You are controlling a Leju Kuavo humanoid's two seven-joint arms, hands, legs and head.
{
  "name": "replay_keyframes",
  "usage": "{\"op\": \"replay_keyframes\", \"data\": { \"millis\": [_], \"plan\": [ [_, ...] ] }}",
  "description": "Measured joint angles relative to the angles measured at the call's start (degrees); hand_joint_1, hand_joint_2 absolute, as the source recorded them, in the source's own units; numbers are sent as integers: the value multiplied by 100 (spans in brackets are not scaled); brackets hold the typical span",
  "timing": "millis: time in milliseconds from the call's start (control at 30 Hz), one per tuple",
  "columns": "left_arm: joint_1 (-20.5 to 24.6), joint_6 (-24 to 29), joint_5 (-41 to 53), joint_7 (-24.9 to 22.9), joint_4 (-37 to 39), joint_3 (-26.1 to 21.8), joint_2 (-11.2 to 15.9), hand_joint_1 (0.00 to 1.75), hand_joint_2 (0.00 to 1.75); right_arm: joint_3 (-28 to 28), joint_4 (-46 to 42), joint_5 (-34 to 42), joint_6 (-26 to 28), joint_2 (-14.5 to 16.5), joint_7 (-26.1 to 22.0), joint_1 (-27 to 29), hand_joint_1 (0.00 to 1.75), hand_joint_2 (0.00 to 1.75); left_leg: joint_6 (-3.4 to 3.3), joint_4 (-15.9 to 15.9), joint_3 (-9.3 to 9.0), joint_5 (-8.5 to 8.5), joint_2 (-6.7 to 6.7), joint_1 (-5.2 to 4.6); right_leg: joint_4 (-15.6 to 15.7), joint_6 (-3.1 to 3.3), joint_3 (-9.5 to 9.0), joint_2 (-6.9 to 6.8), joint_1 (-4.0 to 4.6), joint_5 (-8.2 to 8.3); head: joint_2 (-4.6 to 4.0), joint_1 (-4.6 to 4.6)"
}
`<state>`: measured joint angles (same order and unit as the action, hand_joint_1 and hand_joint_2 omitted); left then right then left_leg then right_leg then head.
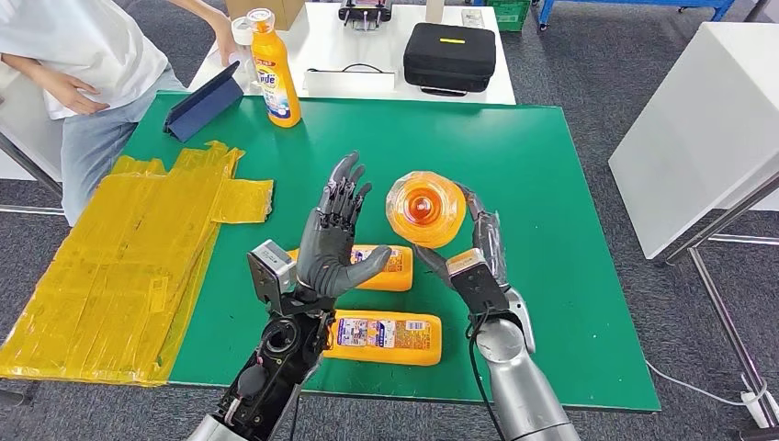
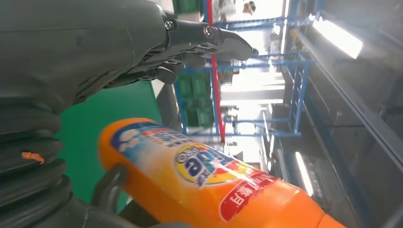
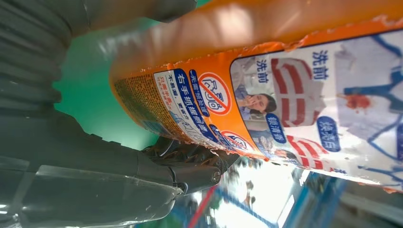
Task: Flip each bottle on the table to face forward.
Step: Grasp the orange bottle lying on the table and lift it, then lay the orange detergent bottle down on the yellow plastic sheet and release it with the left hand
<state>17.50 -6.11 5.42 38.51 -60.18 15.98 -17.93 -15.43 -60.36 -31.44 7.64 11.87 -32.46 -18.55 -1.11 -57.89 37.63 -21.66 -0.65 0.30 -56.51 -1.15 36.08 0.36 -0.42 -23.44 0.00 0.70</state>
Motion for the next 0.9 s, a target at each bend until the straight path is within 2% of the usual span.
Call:
{"op": "replay_keyframes", "data": {
  "millis": [133,500,900],
  "plan": [
    [58,191,117,27,15,8,-1,0,175,-101,244,138,-390,34,2,-88,175,175,0,0,0,0,-1,0,0,0,0,0,0,0,-1,1],
    [79,220,129,33,39,8,-1,0,175,-153,500,183,-462,63,2,-170,175,175,0,0,1,0,-2,-1,0,0,0,0,-2,0,0,-1],
    [79,213,120,53,46,-6,-1,0,175,-237,997,299,-840,171,0,-479,175,175,1,0,1,1,0,0,-1,0,0,0,0,0,0,0]
  ]
}}
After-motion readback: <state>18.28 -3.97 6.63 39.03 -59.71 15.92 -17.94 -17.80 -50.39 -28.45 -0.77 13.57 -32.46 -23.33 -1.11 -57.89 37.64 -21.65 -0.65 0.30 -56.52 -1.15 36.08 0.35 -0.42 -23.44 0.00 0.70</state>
